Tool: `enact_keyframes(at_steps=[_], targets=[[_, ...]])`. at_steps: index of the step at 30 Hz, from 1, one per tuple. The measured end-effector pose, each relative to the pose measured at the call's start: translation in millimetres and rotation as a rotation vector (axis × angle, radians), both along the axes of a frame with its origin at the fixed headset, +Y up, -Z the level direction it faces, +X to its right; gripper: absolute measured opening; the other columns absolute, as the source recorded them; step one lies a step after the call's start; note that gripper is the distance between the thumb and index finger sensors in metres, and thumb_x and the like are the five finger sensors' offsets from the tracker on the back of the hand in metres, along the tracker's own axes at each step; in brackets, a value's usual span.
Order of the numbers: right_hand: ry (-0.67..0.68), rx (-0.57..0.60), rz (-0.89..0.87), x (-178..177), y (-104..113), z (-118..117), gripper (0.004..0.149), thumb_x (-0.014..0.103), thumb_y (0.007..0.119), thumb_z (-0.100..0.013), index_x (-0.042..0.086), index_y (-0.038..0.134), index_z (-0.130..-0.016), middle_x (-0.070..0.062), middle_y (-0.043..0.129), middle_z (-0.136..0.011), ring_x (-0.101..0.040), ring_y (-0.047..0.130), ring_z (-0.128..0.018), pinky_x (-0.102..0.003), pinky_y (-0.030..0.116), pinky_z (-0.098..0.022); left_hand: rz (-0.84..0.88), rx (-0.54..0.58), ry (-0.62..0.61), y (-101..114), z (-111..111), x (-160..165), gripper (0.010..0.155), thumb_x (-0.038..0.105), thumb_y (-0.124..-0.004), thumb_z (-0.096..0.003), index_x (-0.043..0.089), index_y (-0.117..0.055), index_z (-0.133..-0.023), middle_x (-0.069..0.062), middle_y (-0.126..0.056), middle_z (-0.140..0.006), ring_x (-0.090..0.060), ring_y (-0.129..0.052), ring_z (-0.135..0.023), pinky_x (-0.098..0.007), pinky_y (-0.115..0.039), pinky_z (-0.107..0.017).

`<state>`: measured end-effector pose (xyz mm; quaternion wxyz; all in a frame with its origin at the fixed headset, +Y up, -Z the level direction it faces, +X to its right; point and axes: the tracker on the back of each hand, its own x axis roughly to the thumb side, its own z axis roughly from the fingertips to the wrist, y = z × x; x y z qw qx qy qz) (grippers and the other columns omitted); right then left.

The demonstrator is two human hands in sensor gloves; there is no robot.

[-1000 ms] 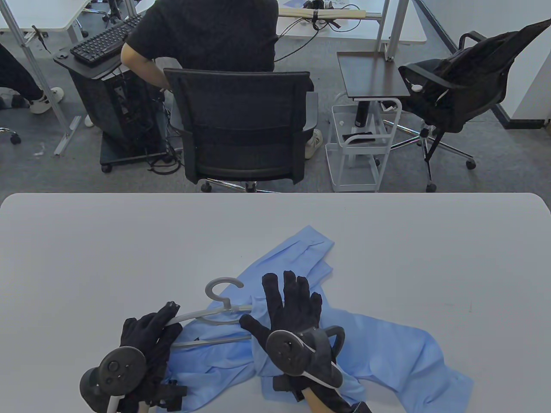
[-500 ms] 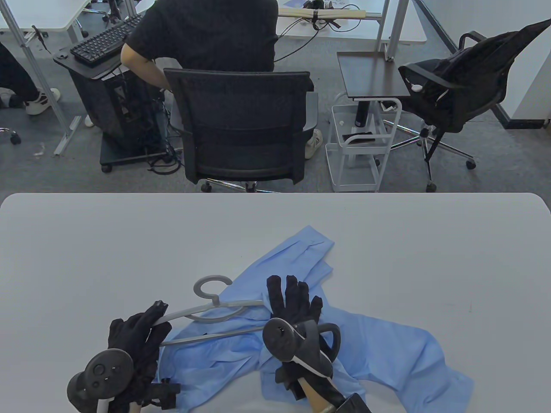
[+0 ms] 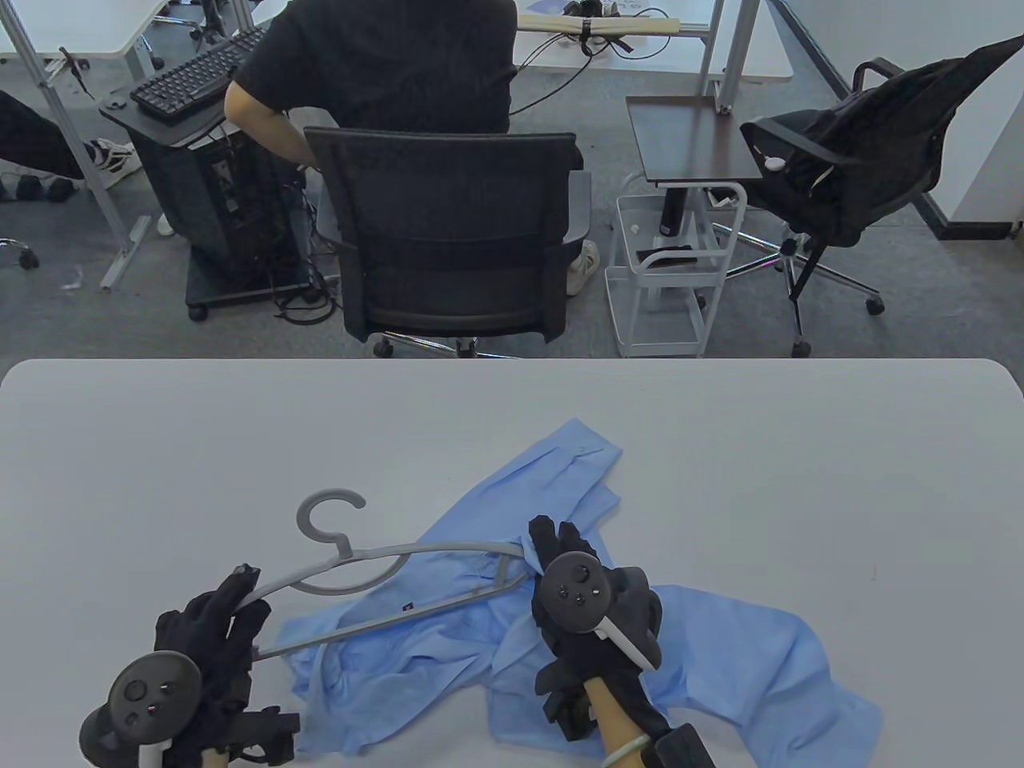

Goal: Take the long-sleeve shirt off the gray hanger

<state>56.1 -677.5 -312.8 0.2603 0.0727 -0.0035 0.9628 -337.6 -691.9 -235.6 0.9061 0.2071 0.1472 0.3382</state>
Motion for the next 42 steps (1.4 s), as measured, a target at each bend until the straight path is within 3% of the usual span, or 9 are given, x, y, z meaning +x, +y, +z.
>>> enact_keyframes(at_steps=[4,11,13,21,27,33,39,42], targets=[[-0.115,0.105,-0.02,3,0,3,0.054,0.01,0.056,-0.067,0.0,0.041,-0.118,-0.047,0.049,-0.112,-0.066,0.064,-0.095,-0.079,0.061,-0.057,0.056,0.001,0.028,-3,2,-10,0.049,0.05,-0.077,-0.0463,0.039,-0.078,-0.095,0.011,-0.091,-0.08,-0.02,-0.084,-0.084,-0.045,-0.041,-0.08],[-0.161,0.174,0.017,2,1,7,0.054,0.01,0.054,-0.068,-0.001,0.038,-0.118,-0.047,0.047,-0.112,-0.065,0.063,-0.095,-0.079,0.06,-0.058,0.2,0.037,0.075,-9,8,-25,0.05,0.048,-0.077,-0.0484,0.037,-0.076,-0.097,0.008,-0.089,-0.077,-0.022,-0.084,-0.078,-0.05,-0.044,-0.077],[-0.14,0.201,0.029,-3,1,9,0.054,0.011,0.054,-0.068,-0.001,0.038,-0.118,-0.046,0.046,-0.111,-0.065,0.063,-0.095,-0.079,0.06,-0.058,0.214,0.034,0.084,-9,8,-25,0.05,0.047,-0.076,-0.0495,0.036,-0.075,-0.098,0.007,-0.089,-0.076,-0.022,-0.085,-0.074,-0.051,-0.046,-0.076],[0.074,0.447,0.378,-65,5,40,0.053,0.013,0.055,-0.068,0.0,0.04,-0.118,-0.044,0.047,-0.113,-0.064,0.062,-0.095,-0.079,0.056,-0.059,0.303,-0.047,0.062,-17,4,-22,0.05,0.042,-0.074,-0.0535,0.034,-0.07,-0.103,0.005,-0.088,-0.078,-0.023,-0.085,-0.071,-0.053,-0.051,-0.072],[0.278,0.478,0.527,-103,-17,59,0.054,0.017,0.056,-0.069,0.002,0.04,-0.118,-0.043,0.046,-0.114,-0.064,0.061,-0.096,-0.08,0.055,-0.059,0.332,-0.075,0.069,-22,1,-20,0.051,0.038,-0.072,-0.0555,0.032,-0.066,-0.106,0.002,-0.087,-0.079,-0.023,-0.086,-0.069,-0.054,-0.054,-0.069],[0.512,0.39,0.688,-125,-52,66,0.058,0.027,0.061,-0.068,0.003,0.043,-0.118,-0.04,0.044,-0.116,-0.063,0.059,-0.099,-0.081,0.054,-0.06,0.288,-0.113,0.087,-26,-1,-19,0.051,0.037,-0.072,-0.0556,0.032,-0.065,-0.106,0.001,-0.087,-0.079,-0.023,-0.087,-0.067,-0.054,-0.056,-0.068],[0.66,0.109,0.716,-130,-78,59,0.063,0.034,0.063,-0.067,0.002,0.045,-0.118,-0.044,0.044,-0.115,-0.066,0.06,-0.098,-0.082,0.054,-0.058,0.344,-0.222,0.121,-38,-3,-22,0.052,0.036,-0.071,-0.0566,0.031,-0.063,-0.108,-0.001,-0.087,-0.079,-0.023,-0.088,-0.065,-0.054,-0.059,-0.067],[0.676,0.041,0.688,-128,-82,56,0.063,0.034,0.063,-0.067,0.002,0.044,-0.118,-0.044,0.042,-0.115,-0.066,0.058,-0.098,-0.082,0.054,-0.059,0.356,-0.29,0.121,-45,-6,-23,0.053,0.034,-0.07,-0.057,0.031,-0.06,-0.109,-0.003,-0.087,-0.08,-0.023,-0.088,-0.065,-0.053,-0.06,-0.066]])
